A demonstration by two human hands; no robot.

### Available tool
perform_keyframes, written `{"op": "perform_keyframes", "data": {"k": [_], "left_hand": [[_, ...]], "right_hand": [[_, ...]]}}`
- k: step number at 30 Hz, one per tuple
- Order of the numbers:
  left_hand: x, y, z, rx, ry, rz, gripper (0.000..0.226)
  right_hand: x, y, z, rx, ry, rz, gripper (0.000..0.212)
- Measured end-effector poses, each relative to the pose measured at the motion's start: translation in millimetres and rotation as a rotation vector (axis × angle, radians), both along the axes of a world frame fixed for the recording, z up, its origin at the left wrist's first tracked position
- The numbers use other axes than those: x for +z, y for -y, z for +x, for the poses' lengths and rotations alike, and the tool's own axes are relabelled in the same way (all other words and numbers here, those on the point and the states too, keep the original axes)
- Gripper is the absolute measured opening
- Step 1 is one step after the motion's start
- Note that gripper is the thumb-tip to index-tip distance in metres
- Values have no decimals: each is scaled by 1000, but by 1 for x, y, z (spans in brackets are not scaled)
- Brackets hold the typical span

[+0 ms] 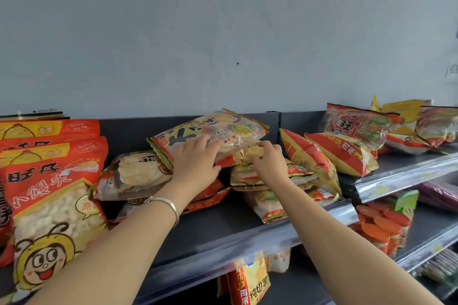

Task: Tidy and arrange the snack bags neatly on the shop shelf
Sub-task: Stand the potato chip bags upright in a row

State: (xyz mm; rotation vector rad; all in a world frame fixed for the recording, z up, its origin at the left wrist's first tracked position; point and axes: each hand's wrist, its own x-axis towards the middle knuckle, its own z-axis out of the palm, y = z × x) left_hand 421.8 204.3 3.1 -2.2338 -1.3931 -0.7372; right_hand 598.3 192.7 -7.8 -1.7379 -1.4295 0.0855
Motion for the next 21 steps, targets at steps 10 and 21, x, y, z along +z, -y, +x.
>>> {"op": "perform_keyframes", "data": {"k": [10, 21], "left_hand": [[15, -31, 45, -3, -70, 139, 80], [26, -35, 40, 134, -155, 165, 85]], "right_hand": [[3, -30, 11, 23, -34, 156, 47], [24, -71, 45, 105, -67, 31, 37]]}}
